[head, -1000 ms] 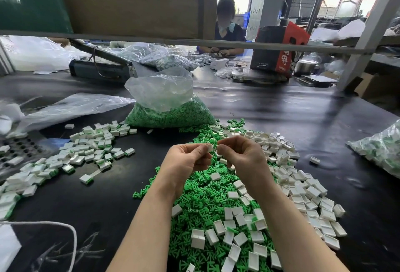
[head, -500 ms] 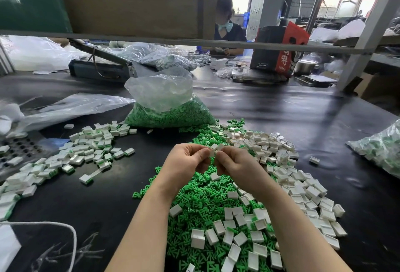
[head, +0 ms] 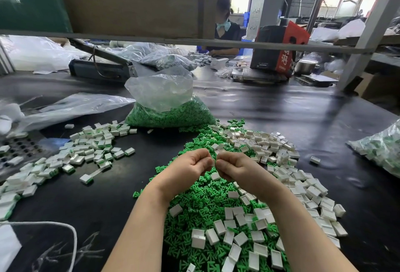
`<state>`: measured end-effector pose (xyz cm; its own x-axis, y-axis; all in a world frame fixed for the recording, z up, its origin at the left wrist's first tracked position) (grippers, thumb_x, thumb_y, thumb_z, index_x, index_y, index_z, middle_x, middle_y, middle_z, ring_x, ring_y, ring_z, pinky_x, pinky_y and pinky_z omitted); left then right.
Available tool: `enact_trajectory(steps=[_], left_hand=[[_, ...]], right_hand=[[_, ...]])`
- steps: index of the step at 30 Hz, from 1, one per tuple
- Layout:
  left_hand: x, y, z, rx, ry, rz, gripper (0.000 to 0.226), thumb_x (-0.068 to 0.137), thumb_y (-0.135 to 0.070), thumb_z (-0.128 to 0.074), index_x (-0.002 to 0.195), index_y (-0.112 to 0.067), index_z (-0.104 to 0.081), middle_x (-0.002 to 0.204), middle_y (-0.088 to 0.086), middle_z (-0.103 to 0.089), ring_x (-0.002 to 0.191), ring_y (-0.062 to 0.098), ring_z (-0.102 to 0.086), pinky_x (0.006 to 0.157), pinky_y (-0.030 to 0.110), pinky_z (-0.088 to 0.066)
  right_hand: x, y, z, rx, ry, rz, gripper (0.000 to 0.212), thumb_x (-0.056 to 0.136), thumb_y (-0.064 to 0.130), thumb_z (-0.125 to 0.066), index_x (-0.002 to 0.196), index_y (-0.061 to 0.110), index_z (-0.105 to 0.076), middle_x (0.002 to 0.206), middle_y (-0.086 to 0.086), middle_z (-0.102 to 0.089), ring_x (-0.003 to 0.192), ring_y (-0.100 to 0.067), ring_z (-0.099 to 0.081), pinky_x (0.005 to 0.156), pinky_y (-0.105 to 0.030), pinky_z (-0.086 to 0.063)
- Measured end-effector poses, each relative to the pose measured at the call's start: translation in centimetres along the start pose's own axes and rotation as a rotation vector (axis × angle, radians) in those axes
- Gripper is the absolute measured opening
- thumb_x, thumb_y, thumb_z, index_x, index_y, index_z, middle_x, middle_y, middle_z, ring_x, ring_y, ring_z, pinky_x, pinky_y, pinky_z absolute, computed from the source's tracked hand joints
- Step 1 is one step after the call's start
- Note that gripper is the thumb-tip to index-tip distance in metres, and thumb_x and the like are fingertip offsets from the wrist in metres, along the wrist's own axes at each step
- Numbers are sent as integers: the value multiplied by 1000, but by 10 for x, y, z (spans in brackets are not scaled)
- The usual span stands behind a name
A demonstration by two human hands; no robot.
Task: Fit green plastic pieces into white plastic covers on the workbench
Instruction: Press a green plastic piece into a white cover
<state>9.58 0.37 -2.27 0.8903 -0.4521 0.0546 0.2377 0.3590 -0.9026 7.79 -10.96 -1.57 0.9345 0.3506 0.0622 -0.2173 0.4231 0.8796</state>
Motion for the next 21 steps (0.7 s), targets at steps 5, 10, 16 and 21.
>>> enact_trajectory(steps=[5,10,16,21], left_hand=[[-1,-1,1,34,-1,-11,24,100,-21,-50,77,-15,-52,70,3,-44,65,16,-37,63,35,-32],[0,2,2,106,-4,11,26,99,-20,-51,74,-17,-52,63,-4,-43,60,13,-35,60,34,-31],[-3,-1,1,108,13,16,25,99,-17,-51,75,-16,-53,67,1,-42,62,15,-35,60,31,-30],[-3,-4,2,78,9,-11,21,100,-17,-51,80,-9,-53,70,4,-44,65,16,-37,63,34,-32]], right_hand=[[1,-1,0,-30,-7,26,28,100,15,-51,73,11,-50,59,12,-40,59,-8,-35,59,-28,-30],[1,0,-2,-134,2,51,29,99,18,-53,71,12,-52,65,2,-44,62,-13,-39,61,-35,-34],[0,3,-5,-163,23,64,27,99,17,-52,73,10,-54,68,-1,-45,64,-13,-40,62,-35,-35],[-1,3,-5,-23,36,36,26,101,12,-48,75,8,-51,63,3,-41,61,-12,-36,59,-28,-32]])
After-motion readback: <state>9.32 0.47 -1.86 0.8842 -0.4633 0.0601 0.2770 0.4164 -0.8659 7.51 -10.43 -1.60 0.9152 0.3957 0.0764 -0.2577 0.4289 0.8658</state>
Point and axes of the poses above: each hand's wrist, its own x-axis towards the middle knuckle, its own z-axis out of the back of the hand, y = z × x, the point moved 8 cm from there along x, towards the middle knuckle
